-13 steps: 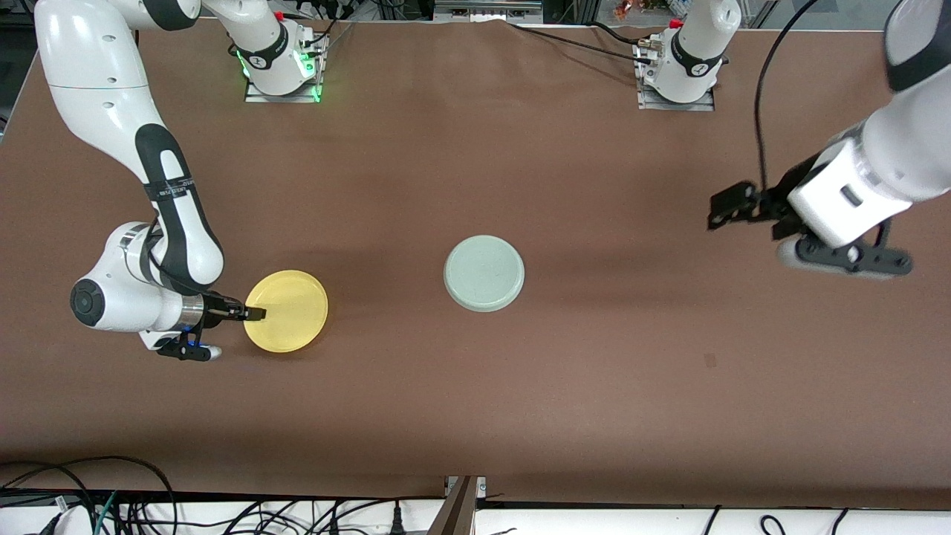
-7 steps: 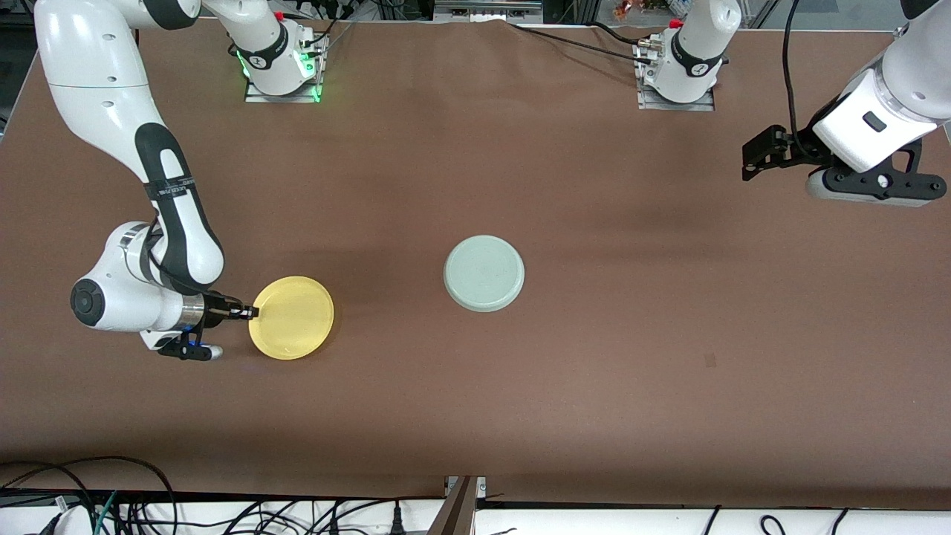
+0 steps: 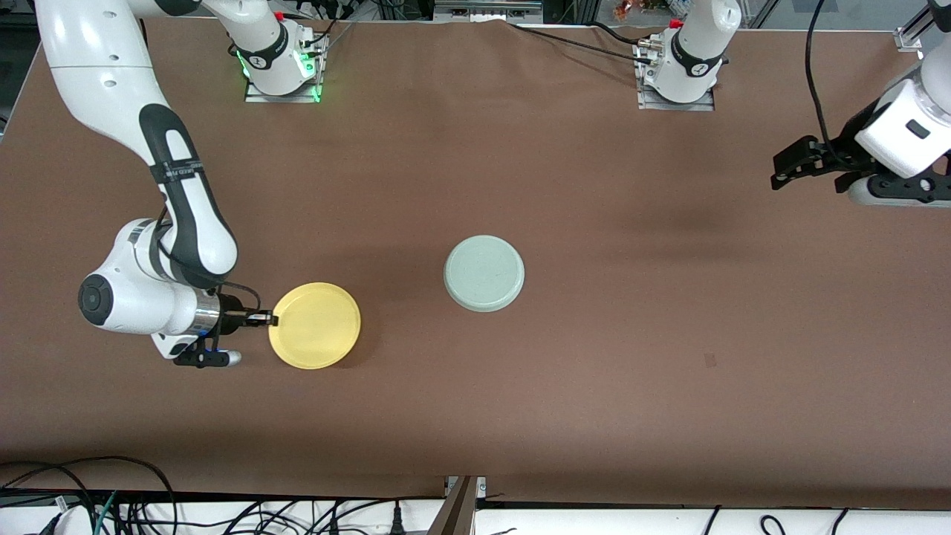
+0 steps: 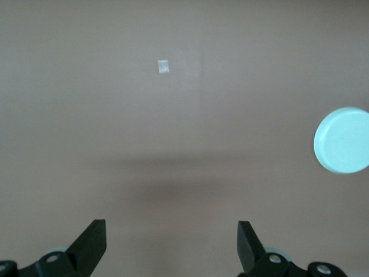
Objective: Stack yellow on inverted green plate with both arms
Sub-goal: 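Carry the yellow plate with the right gripper onto the inverted green plate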
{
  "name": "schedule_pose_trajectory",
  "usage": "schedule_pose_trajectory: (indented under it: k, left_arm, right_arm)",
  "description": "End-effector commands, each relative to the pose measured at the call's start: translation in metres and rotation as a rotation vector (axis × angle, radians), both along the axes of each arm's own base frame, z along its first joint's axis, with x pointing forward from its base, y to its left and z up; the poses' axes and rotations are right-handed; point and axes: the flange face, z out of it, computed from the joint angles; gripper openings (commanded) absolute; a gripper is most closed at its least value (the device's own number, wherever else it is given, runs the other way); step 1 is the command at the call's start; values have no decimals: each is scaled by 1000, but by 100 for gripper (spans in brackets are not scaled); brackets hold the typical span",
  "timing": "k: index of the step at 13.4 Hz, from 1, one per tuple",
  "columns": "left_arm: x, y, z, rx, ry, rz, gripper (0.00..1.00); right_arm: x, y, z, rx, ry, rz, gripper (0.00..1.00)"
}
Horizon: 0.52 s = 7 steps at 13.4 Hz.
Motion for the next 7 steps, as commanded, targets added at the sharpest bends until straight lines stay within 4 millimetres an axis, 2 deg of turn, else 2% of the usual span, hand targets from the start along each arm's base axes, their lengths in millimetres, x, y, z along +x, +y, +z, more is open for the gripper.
schedule_pose_trajectory:
  k: [1, 2, 4, 7]
  left_arm:
    - [7, 15, 2, 15, -16, -18, 100]
    - [13, 16, 4, 14, -16, -15, 100]
    - [13, 31, 5, 13, -10, 1, 100]
    - [15, 23, 0, 10, -1, -19, 100]
  right_arm:
    - [-8, 48, 15, 59, 19, -6, 0]
    - [-12, 71, 17, 75, 44, -37, 0]
    - [-25, 122, 19, 89, 74, -53, 0]
    - [-45, 191, 15, 77, 77, -79, 0]
